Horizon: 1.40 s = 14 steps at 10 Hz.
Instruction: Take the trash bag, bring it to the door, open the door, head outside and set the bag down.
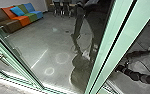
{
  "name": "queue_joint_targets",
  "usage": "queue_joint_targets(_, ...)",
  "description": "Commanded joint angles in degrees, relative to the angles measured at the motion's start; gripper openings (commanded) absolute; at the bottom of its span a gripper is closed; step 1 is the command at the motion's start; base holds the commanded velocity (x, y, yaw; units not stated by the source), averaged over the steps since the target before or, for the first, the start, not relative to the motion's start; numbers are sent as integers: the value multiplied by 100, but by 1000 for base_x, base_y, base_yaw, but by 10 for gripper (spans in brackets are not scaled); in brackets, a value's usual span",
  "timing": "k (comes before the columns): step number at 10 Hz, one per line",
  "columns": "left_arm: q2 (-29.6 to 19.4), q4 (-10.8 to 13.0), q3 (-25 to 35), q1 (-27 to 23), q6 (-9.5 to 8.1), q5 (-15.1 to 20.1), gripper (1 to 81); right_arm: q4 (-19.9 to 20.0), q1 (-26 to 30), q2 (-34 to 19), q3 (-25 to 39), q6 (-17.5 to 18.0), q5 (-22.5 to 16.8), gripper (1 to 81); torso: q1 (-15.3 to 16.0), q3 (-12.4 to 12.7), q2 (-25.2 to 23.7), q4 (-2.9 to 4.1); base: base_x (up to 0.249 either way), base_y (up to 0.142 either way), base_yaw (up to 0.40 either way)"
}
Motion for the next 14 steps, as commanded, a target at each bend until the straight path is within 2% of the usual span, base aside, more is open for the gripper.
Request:
queue_joint_targets(1,-66,-18,8,-60,3,503,10,-55,287,-244,109,-101,-1328,811,0,2,0,0,0,0,0)
queue_joint_targets(6,-57,0,-1,-68,3,616,10,-99,454,-526,302,-101,-1363,811,19,-9,13,6,0,0,0)
queue_joint_targets(14,-48,-9,17,-68,47,608,10,-134,490,-535,302,-110,-1380,811,9,-9,13,6,0,0,0)
